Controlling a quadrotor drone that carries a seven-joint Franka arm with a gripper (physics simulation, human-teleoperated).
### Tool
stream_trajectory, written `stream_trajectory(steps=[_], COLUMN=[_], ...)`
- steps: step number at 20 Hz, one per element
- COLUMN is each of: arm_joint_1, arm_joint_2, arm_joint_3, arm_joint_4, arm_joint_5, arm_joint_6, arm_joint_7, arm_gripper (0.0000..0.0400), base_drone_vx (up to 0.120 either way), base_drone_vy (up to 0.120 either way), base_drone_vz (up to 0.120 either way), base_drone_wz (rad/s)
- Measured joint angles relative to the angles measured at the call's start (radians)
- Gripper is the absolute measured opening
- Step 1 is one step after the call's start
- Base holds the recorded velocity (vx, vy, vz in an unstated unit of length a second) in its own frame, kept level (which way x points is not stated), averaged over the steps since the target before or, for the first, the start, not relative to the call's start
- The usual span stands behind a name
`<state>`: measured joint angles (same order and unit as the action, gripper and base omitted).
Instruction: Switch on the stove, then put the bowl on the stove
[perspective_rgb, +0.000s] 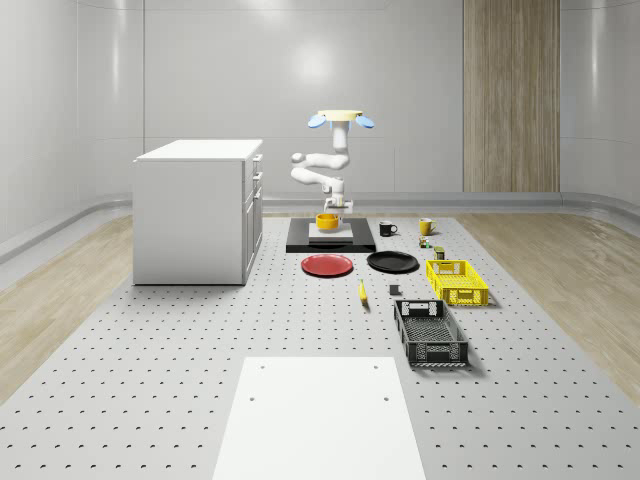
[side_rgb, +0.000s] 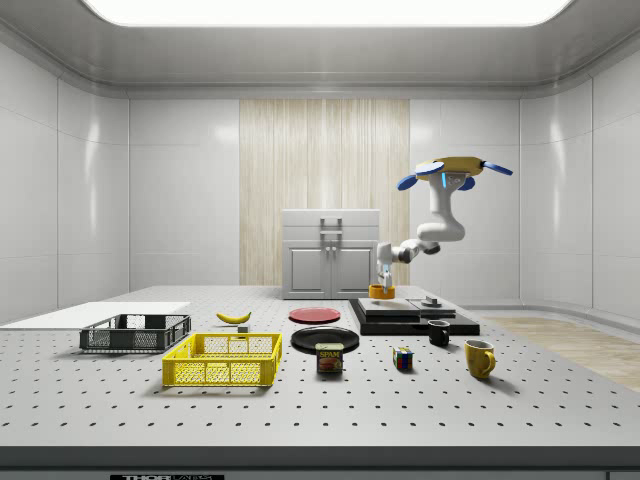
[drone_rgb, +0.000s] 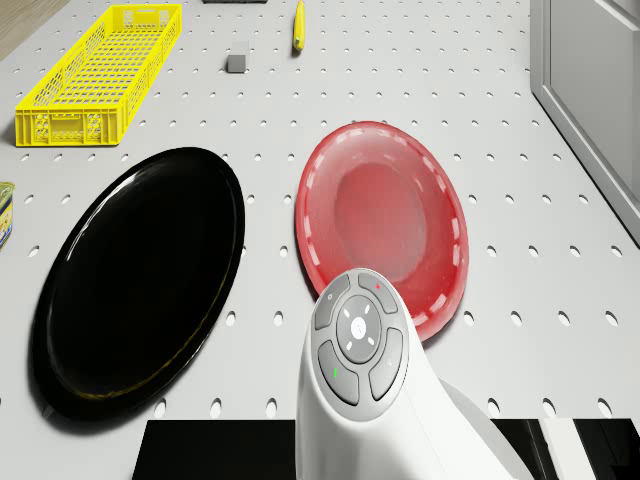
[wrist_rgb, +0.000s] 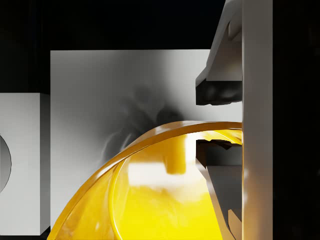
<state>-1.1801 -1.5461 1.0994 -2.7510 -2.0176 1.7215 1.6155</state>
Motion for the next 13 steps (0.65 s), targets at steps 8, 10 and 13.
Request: stream_trajectory(steps=[8, 10, 13], arm_joint_1=[0.001, 0.007, 0.015], arm_joint_2=[0.013, 0.014, 0.015], arm_joint_3=[-0.018, -0.002, 0.019], arm_joint_4=[0.008, -0.001, -0.011], arm_joint_5=[-0.021, -0.007, 0.011], arm_joint_6=[-0.003, -0.013, -0.026], arm_joint_7=[-0.004, -0.005, -0.007], arm_gripper=[0.0314, 0.0348, 0.0375], base_drone_vx=[0.0, 0.0, 0.0], base_drone_vy=[0.0, 0.0, 0.0], base_drone_vz=[0.0, 0.0, 0.0], base_drone_wz=[0.0, 0.0, 0.0])
